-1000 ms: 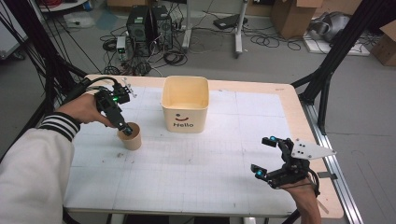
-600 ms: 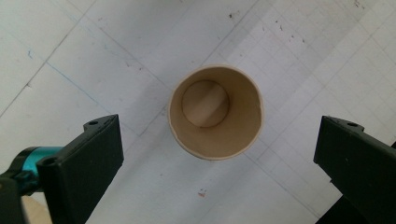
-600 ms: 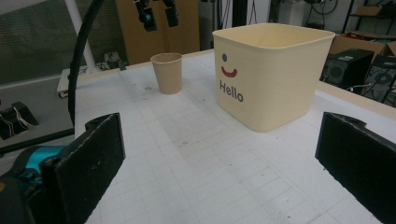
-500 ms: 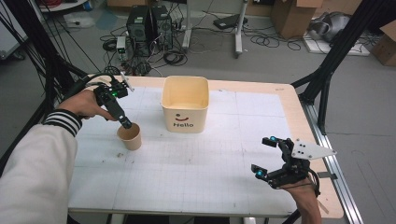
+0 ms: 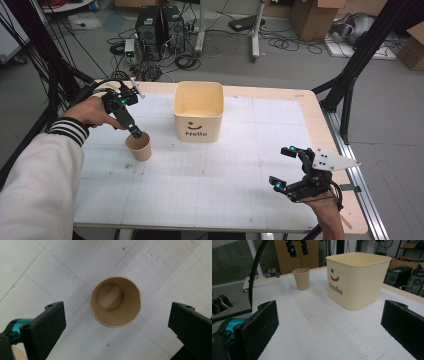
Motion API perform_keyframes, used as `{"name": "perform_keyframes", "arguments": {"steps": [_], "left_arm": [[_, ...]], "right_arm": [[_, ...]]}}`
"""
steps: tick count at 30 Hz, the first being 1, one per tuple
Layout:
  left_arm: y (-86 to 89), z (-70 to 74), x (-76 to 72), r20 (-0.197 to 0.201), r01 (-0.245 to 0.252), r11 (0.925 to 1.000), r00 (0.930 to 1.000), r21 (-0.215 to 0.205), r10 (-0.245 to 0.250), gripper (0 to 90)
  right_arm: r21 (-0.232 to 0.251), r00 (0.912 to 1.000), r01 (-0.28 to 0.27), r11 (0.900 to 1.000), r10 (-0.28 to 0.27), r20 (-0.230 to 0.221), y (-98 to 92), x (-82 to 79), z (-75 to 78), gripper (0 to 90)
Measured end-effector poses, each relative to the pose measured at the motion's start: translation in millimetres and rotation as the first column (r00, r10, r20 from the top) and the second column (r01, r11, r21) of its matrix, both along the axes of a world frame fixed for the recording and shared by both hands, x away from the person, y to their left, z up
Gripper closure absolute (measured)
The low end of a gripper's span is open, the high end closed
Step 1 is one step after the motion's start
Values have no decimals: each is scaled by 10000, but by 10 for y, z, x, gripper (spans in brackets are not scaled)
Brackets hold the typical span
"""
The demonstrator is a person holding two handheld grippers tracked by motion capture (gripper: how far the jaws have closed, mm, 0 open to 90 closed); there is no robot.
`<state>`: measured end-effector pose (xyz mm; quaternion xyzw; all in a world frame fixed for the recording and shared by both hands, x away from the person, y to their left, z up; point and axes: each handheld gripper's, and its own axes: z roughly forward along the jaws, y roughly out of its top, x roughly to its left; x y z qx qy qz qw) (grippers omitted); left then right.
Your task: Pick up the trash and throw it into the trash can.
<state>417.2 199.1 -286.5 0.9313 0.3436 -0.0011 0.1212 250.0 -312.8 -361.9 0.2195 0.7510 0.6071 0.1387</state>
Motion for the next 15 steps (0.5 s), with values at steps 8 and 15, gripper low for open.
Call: {"name": "perform_keyframes", "arguments": {"steps": [8, 15], "left_arm": [[-25, -15, 5, 14, 103, 9999, 9999, 121, -104, 20], [-49, -37, 2, 32, 7, 9999, 10000, 153, -7, 18]], "right_arm": [[19, 10000, 18, 10000, -18, 52, -10, -4, 6, 3], [40, 10000, 74, 10000, -74, 9, -12, 3, 0, 3]]}}
